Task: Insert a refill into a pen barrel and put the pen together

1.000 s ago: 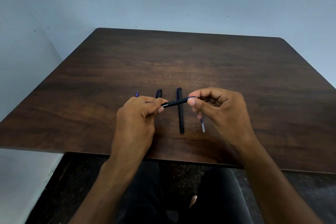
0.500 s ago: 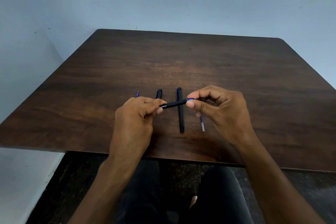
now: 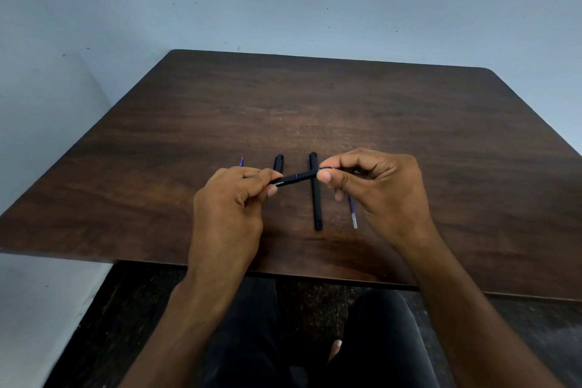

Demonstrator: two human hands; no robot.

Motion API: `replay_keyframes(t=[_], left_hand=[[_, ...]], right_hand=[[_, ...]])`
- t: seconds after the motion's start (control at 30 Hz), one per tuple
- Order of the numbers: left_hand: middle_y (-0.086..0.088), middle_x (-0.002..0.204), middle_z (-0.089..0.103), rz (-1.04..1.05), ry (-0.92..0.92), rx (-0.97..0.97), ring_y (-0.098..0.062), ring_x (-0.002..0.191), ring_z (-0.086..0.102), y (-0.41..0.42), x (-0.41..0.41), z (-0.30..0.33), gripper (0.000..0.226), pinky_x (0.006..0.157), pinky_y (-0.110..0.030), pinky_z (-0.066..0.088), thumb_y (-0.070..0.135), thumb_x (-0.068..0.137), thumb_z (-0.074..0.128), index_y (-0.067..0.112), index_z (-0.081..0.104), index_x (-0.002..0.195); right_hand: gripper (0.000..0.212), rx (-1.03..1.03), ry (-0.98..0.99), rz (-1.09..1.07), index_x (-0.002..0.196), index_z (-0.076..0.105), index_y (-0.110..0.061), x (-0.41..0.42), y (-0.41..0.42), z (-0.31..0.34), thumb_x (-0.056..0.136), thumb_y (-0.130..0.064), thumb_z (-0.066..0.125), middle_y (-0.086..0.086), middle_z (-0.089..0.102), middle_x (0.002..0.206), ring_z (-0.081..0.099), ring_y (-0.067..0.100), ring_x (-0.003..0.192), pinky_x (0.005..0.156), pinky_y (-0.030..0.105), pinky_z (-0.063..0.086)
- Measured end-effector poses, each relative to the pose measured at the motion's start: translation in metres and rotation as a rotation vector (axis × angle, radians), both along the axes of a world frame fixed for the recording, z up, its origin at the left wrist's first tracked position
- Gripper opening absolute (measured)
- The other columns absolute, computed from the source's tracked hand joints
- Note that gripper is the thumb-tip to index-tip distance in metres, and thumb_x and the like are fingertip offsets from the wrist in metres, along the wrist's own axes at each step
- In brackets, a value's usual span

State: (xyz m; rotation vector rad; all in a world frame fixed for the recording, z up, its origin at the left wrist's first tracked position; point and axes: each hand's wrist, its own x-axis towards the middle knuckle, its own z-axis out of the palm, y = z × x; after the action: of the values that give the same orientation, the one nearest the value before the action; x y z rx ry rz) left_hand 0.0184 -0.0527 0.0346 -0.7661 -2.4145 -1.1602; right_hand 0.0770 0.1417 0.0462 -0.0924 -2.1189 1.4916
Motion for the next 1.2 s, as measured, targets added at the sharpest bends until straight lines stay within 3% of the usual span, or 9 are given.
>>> replay_keyframes(t=[0.1, 0.23, 0.3, 0.43, 0.5, 0.63, 0.73, 1.0, 1.2], left_hand=[[0.017, 0.096, 0.065, 0.03, 0.009, -0.036, -0.009, 0.091, 0.06, -0.005, -0.002, -0.001, 0.026, 0.082, -0.003, 0.037, 0.004, 0.088, 0.07, 0.021, 0.077, 0.107], [0.016, 0.097, 0.062, 0.093, 0.024, -0.051, -0.01, 0.091, 0.059, -0.016, -0.01, -0.002, 0.026, 0.082, -0.003, 0.035, 0.003, 0.088, 0.069, 0.018, 0.076, 0.109], [0.013, 0.098, 0.065, 0.135, 0.015, -0.066, -0.008, 0.091, 0.057, -0.023, -0.015, -0.003, 0.024, 0.081, -0.001, 0.032, 0.006, 0.09, 0.068, 0.018, 0.076, 0.11], [0.009, 0.1, 0.068, 0.177, -0.004, -0.054, -0.009, 0.093, 0.057, -0.031, -0.021, -0.007, 0.024, 0.081, -0.009, 0.035, 0.008, 0.089, 0.069, 0.017, 0.076, 0.11], [0.013, 0.099, 0.066, 0.174, -0.003, -0.038, -0.009, 0.093, 0.059, -0.031, -0.022, -0.008, 0.025, 0.081, -0.016, 0.039, 0.007, 0.089, 0.069, 0.018, 0.076, 0.11], [0.009, 0.1, 0.069, 0.164, -0.015, -0.021, -0.011, 0.094, 0.061, -0.031, -0.025, -0.012, 0.023, 0.083, -0.015, 0.039, 0.008, 0.089, 0.069, 0.018, 0.076, 0.109], [0.005, 0.101, 0.072, 0.162, -0.015, -0.016, -0.013, 0.095, 0.062, -0.03, -0.025, -0.013, 0.024, 0.084, -0.019, 0.041, 0.007, 0.089, 0.069, 0.018, 0.076, 0.109], [0.0, 0.102, 0.074, 0.169, -0.018, -0.052, -0.017, 0.094, 0.064, -0.032, -0.028, -0.015, 0.024, 0.084, -0.01, 0.035, 0.005, 0.088, 0.069, 0.016, 0.077, 0.109], [0.001, 0.103, 0.074, 0.157, -0.019, -0.05, -0.019, 0.095, 0.065, -0.03, -0.029, -0.015, 0.024, 0.087, -0.023, 0.044, 0.006, 0.089, 0.069, 0.017, 0.077, 0.109]], right_hand=[[0.017, 0.025, -0.036, 0.004, 0.091, 0.079, -0.01, -0.007, -0.005, 0.003, 0.077, -0.018, 0.082, -0.009, 0.074, 0.075, 0.064, 0.008, 0.054, 0.059, 0.021, 0.056], [0.027, 0.185, -0.098, 0.007, 0.099, 0.077, -0.015, -0.018, -0.004, 0.009, 0.074, -0.021, 0.085, -0.009, 0.073, 0.083, 0.066, 0.001, 0.069, 0.067, 0.011, 0.052], [0.024, 0.296, -0.162, 0.006, 0.099, 0.077, -0.016, -0.027, 0.0, 0.012, 0.077, -0.019, 0.084, -0.014, 0.07, 0.083, 0.064, -0.004, 0.072, 0.067, 0.008, 0.049], [0.017, 0.551, -0.322, 0.06, 0.101, 0.078, -0.023, -0.05, -0.001, 0.012, 0.084, -0.022, 0.079, -0.025, 0.056, 0.078, 0.055, -0.015, 0.071, 0.063, 0.001, 0.039], [0.025, 0.641, -0.39, 0.093, 0.109, 0.076, -0.025, -0.062, -0.005, 0.012, 0.084, -0.026, 0.079, -0.023, 0.054, 0.082, 0.051, -0.007, 0.072, 0.063, 0.006, 0.035], [0.05, 0.767, -0.5, 0.128, 0.128, 0.067, -0.029, -0.084, -0.009, 0.004, 0.08, -0.039, 0.08, 0.001, 0.063, 0.123, 0.047, 0.015, 0.107, 0.089, 0.031, 0.045], [0.053, 0.781, -0.515, 0.163, 0.13, 0.066, -0.026, -0.092, -0.011, -0.001, 0.08, -0.04, 0.08, 0.001, 0.065, 0.127, 0.042, 0.019, 0.115, 0.098, 0.042, 0.047], [0.038, 0.85, -0.462, 0.136, 0.117, 0.073, -0.033, -0.098, -0.01, -0.008, 0.081, -0.044, 0.077, -0.009, 0.069, 0.118, 0.04, 0.016, 0.106, 0.084, 0.038, 0.036], [0.043, 0.762, -0.369, 0.096, 0.122, 0.07, -0.037, -0.089, -0.007, -0.005, 0.081, -0.044, 0.078, -0.008, 0.068, 0.122, 0.043, 0.016, 0.11, 0.094, 0.041, 0.043]])
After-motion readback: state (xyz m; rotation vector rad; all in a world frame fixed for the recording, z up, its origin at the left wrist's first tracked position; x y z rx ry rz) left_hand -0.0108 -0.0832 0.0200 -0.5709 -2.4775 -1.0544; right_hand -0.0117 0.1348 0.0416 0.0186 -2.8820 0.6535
